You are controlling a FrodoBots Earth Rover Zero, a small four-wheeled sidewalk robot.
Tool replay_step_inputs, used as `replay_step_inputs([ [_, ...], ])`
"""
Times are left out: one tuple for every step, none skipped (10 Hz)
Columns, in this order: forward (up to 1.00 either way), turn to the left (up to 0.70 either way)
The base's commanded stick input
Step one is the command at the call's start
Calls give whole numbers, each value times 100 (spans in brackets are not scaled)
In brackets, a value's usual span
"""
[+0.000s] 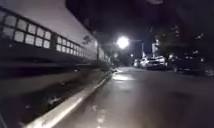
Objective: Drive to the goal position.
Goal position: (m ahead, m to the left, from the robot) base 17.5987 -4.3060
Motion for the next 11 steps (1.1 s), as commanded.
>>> replay_step_inputs([
  [50, 0],
  [50, 0],
  [50, 0],
  [50, 0],
  [50, 0],
  [50, 0],
  [50, 0],
  [50, 0],
  [50, 0],
  [50, 0],
  [50, 0],
])
